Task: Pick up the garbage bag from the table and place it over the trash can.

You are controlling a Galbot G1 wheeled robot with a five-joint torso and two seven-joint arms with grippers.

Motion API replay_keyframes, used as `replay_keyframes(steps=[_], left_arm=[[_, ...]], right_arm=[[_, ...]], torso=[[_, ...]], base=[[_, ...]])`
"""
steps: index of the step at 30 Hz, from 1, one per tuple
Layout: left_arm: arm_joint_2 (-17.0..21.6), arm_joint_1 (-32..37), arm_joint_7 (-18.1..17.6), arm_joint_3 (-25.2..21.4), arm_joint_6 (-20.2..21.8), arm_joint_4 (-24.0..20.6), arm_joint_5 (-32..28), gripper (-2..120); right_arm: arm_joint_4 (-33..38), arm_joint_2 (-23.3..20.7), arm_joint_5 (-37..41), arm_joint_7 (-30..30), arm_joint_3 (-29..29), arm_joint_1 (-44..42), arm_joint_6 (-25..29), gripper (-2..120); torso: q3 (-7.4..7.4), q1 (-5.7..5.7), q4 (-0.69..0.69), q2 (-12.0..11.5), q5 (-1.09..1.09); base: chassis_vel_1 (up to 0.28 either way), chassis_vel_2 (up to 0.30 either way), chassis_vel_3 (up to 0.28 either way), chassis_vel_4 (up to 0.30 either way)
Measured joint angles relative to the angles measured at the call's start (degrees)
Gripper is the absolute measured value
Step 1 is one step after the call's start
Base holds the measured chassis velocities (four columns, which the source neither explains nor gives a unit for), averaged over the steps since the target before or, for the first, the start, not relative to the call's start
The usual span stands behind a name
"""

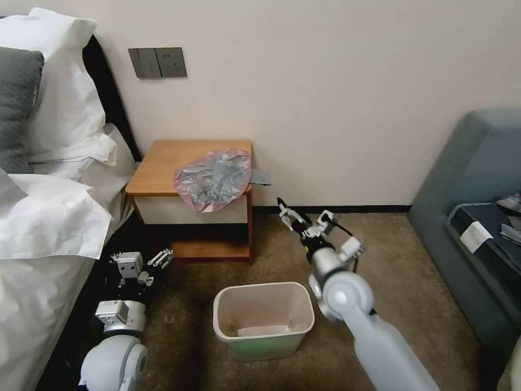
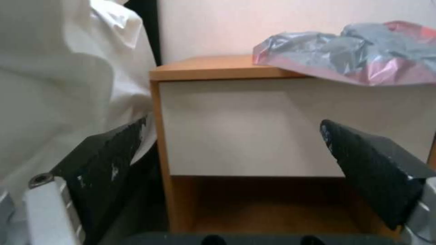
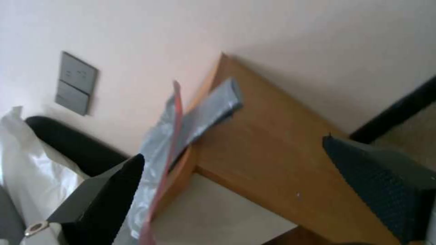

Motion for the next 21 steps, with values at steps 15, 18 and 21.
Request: replay_keyframes(steps=[15, 18, 21], left_arm=[[-4.98, 4.29, -0.53, -1.28, -0.43, -2.39, 1.94, 99], [-5.26, 4.66, -0.65, -1.59, -0.34, -2.96, 1.94, 99], [-5.33, 5.20, -0.71, -1.91, -0.35, -3.31, 2.00, 99]], right_arm=[[-16.74, 9.15, 7.83, -0.73, -0.01, 13.10, -3.25, 100], [-18.64, 10.54, 7.84, -1.49, -0.11, 14.18, -3.26, 100], [-20.73, 11.87, 7.84, -2.25, 0.34, 15.39, -3.26, 100]], torso=[[0.00, 0.00, 0.00, 0.00, 0.01], [0.00, 0.00, -0.01, 0.00, 0.01], [0.00, 0.00, 0.00, 0.00, 0.01]], base=[[0.000, 0.000, 0.000, 0.000], [0.000, 0.000, 0.000, 0.000], [0.000, 0.000, 0.000, 0.000]])
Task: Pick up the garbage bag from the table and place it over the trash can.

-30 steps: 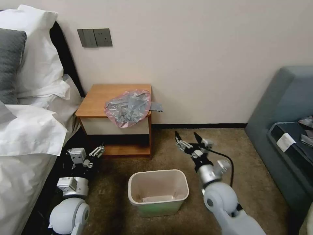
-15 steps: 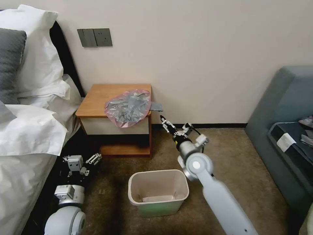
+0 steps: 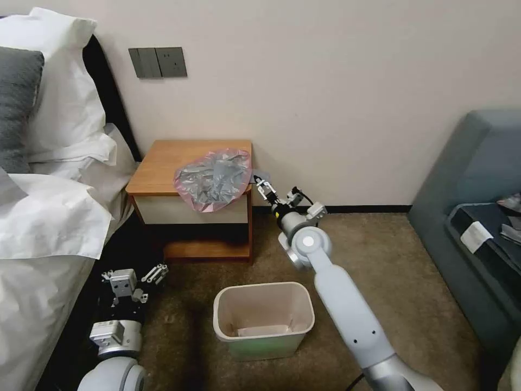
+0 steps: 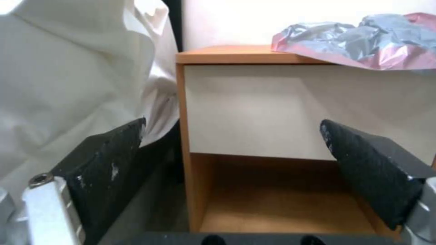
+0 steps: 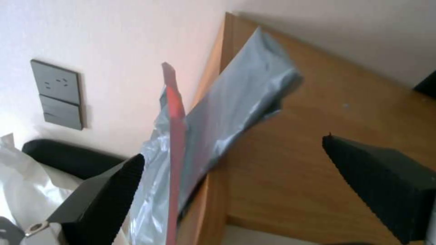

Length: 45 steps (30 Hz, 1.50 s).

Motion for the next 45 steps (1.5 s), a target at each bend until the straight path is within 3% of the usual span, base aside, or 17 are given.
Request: replay_keyframes(steps=[18, 25, 28, 33, 41, 44, 45], left_arm=[[-0.69, 2.01, -0.36, -0.31, -0.54, -0.84, 0.52, 99], [-0.92, 1.86, -0.65, -0.51, -0.55, -1.27, 0.35, 99], [-0.74, 1.84, -0.81, -0.62, -0.55, -1.45, 0.26, 99], [-0.69, 1.82, -0.93, -0.65, -0.54, -1.52, 0.21, 99], [-0.67, 1.58, -1.01, -0.44, -0.45, -1.40, 0.16, 99], [-0.73, 1.50, -1.01, -0.39, -0.44, -1.33, 0.16, 99], [-0.73, 1.48, -1.02, -0.38, -0.44, -1.29, 0.16, 99]], right_arm=[[-5.54, 2.47, -1.52, -4.24, 3.16, 2.83, 1.55, 100], [-6.38, 3.45, -2.07, -4.49, 3.67, 3.10, 2.63, 78], [-7.02, 3.79, -2.37, -5.15, 3.55, 3.00, 2.93, 62], [-7.33, 4.08, -2.53, -5.53, 4.01, 2.98, 3.30, 48], [-7.41, 3.71, -3.37, -6.37, 4.31, 2.52, 3.62, 15], [-7.43, 3.69, -3.70, -6.44, 4.29, 2.46, 3.65, 8], [-7.43, 3.71, -3.75, -6.46, 4.30, 2.46, 3.67, 0]], torso=[[0.00, 0.00, -0.01, 0.00, 0.00], [-0.01, 0.00, 0.00, 0.00, 0.00], [-0.01, 0.00, -0.01, 0.00, 0.00], [-0.01, 0.00, 0.00, 0.00, 0.00], [-0.01, 0.00, -0.01, 0.00, 0.00], [-0.01, 0.00, -0.01, 0.01, 0.00], [-0.01, 0.00, -0.01, 0.00, 0.00]], base=[[0.000, 0.000, 0.000, 0.000], [0.000, 0.000, 0.000, 0.000], [0.000, 0.000, 0.000, 0.000], [0.000, 0.000, 0.000, 0.000], [0.000, 0.000, 0.000, 0.000], [0.000, 0.000, 0.000, 0.000], [0.000, 0.000, 0.000, 0.000]])
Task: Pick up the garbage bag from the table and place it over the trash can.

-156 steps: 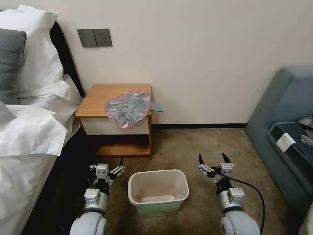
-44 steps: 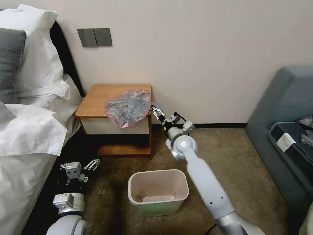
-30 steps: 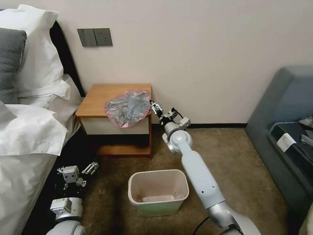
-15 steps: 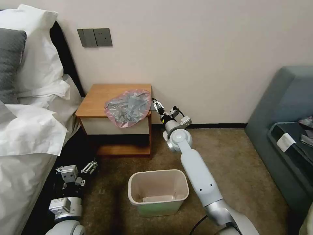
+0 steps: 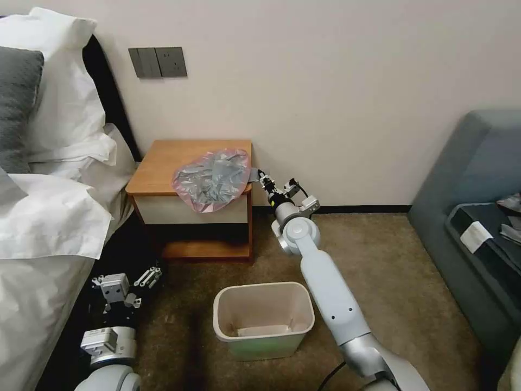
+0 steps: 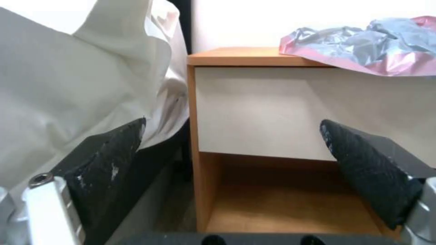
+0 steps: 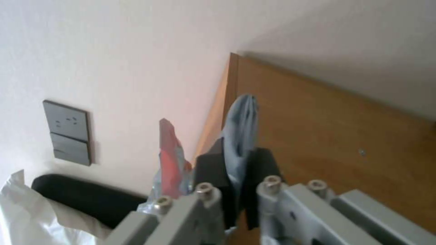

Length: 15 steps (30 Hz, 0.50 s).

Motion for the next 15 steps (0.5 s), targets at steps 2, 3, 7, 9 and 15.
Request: replay_keyframes(steps=[2, 3, 7, 9, 15], left_arm=[[0.00, -0.01, 0.00, 0.00, 0.01, 0.03, 0.00, 99], [0.00, -0.03, 0.00, 0.00, 0.01, 0.07, 0.00, 99], [0.11, -0.14, 0.00, 0.00, 0.02, 0.17, -0.02, 99], [0.28, -0.36, -0.02, -0.02, 0.06, 0.27, -0.15, 99], [0.29, -0.93, -0.09, 0.00, 0.13, 0.69, -0.55, 99]], right_arm=[[-0.02, 0.01, -0.07, -0.04, 0.01, 0.00, 0.03, 0], [-0.07, 0.04, -0.17, -0.05, 0.04, 0.03, 0.06, 0], [-0.09, 0.10, -0.33, -0.06, 0.20, 0.23, 0.23, 0], [0.81, 0.02, -0.34, 0.13, 0.12, -0.05, 0.53, 0], [7.42, -1.00, 0.67, 2.86, -0.35, -2.86, 0.44, 0]], torso=[[0.00, 0.00, 0.00, 0.00, 0.00], [0.00, 0.00, 0.00, 0.00, 0.00], [0.00, 0.00, 0.00, 0.00, 0.00], [0.00, 0.00, 0.00, 0.00, 0.00], [0.00, 0.00, 0.00, 0.00, 0.00]], base=[[0.000, 0.000, 0.000, 0.000], [0.000, 0.000, 0.000, 0.000], [0.000, 0.000, 0.000, 0.000], [0.000, 0.000, 0.000, 0.000], [0.000, 0.000, 0.000, 0.000]])
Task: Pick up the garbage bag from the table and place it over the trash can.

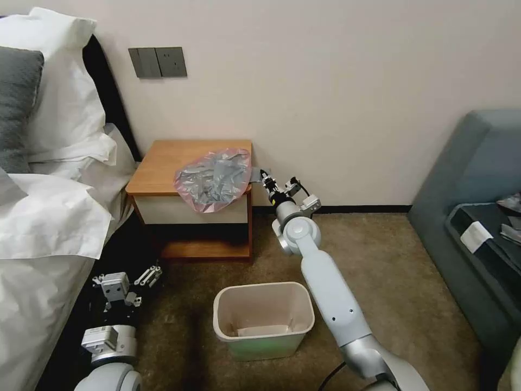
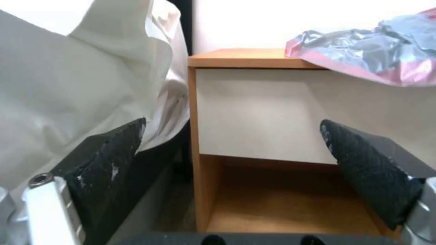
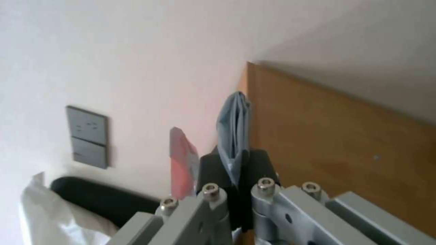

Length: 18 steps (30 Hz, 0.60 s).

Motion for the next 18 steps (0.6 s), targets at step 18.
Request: replay_keyframes(steps=[18], left_arm=[[-0.15, -2.55, 0.12, 1.84, -0.43, 1.75, -1.00, 99]], right_arm=[[32.55, -6.24, -0.71, 23.88, -6.92, -17.51, -3.10, 0]], torso=[[-0.01, 0.00, -0.01, 0.01, 0.00]], base=[[0.000, 0.000, 0.000, 0.000]])
